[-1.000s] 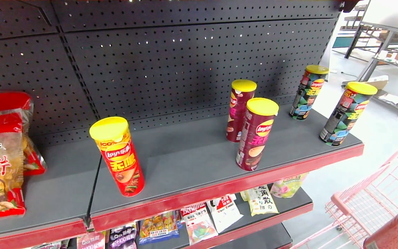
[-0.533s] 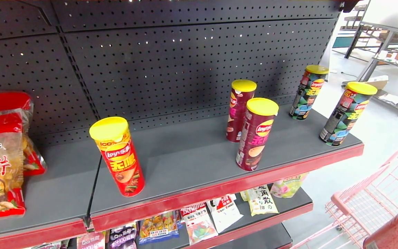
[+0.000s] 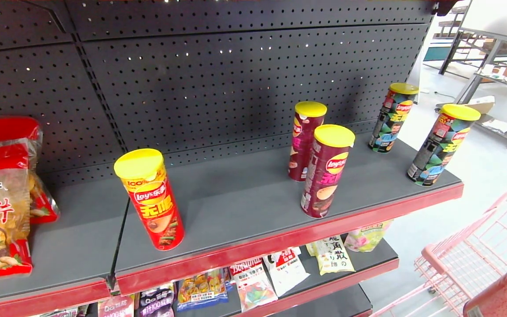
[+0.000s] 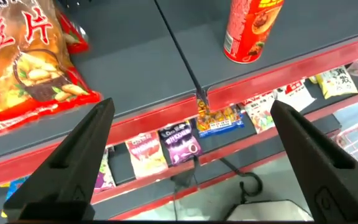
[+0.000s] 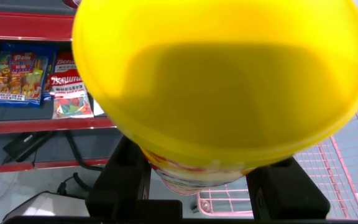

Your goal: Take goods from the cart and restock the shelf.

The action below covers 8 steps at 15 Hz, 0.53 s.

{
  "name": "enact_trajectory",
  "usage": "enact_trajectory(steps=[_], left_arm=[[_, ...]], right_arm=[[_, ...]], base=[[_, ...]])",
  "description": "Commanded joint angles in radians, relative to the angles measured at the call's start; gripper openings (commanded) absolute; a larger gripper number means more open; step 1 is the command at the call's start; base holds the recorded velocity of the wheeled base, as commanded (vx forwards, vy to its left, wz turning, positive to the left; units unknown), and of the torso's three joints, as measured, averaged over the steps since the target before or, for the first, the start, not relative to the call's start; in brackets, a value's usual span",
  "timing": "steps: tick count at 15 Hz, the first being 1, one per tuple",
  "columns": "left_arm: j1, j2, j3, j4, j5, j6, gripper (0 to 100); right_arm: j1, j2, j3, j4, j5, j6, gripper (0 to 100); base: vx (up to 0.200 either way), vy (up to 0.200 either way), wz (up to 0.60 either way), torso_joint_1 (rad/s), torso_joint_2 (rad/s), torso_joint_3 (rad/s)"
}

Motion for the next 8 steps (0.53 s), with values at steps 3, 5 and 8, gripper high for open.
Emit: enact_trajectory(steps=[3,5,8], left_arm=[[0.001,-0.002,0.022,-0.011,0.001,0.029,100],[0.001,-0.002,0.022,-0.009,0.0,0.032,100],[0.001,-0.003,0.03,-0.009,0.001,0.041,100]], right_arm=[[0.0,0.001,0.002,0.0,0.001,0.0,0],[0.0,0.001,0.002,0.0,0.001,0.0,0],[0.002,0.007,0.002,0.0,0.003,0.001,0]], base=[[0.0,0.0,0.4,0.002,0.0,0.002],[0.0,0.0,0.6,-0.007,0.0,0.002],[0.0,0.0,0.6,0.009,0.01,-0.001]])
